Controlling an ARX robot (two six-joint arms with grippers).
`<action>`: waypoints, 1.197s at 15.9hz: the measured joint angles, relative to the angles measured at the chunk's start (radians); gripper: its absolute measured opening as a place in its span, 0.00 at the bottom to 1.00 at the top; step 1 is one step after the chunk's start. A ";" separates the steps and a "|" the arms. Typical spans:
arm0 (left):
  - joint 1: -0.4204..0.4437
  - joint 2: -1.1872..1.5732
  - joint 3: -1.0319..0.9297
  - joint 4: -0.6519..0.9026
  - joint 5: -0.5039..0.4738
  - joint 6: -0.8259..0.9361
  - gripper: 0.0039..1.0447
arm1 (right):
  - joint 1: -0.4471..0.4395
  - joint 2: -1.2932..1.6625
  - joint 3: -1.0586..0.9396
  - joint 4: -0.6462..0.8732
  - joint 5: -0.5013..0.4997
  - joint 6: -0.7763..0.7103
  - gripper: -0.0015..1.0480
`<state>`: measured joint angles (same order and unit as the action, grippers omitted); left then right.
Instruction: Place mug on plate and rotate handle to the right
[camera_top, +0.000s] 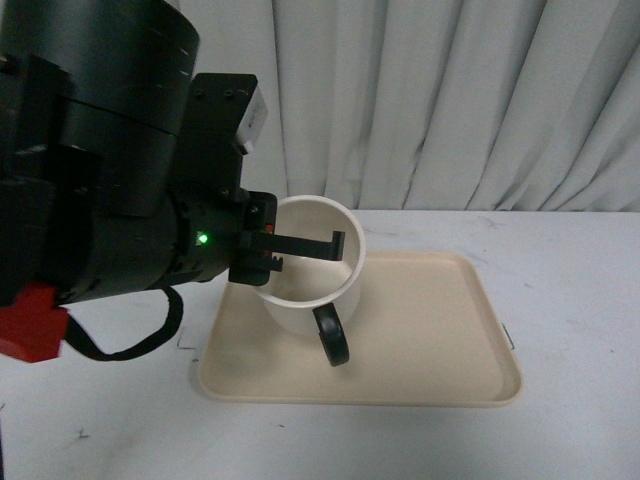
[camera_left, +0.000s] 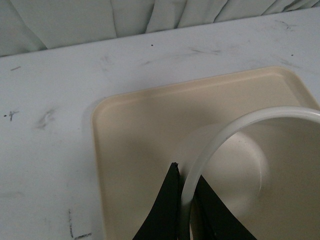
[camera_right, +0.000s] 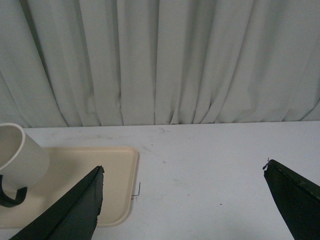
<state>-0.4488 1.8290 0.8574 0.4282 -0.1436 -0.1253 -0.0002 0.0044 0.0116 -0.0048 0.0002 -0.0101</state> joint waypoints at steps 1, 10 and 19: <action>0.000 0.043 0.034 -0.009 -0.003 -0.007 0.03 | 0.000 0.000 0.000 0.000 0.000 0.000 0.94; 0.048 0.215 0.161 -0.083 -0.001 -0.055 0.03 | 0.000 0.000 0.000 0.000 0.000 0.000 0.94; -0.028 0.105 0.117 -0.084 0.114 -0.028 0.69 | 0.000 0.000 0.000 0.000 0.000 0.000 0.94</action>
<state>-0.4767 1.9335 0.9741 0.3443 -0.0299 -0.1535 -0.0002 0.0044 0.0116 -0.0048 0.0002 -0.0101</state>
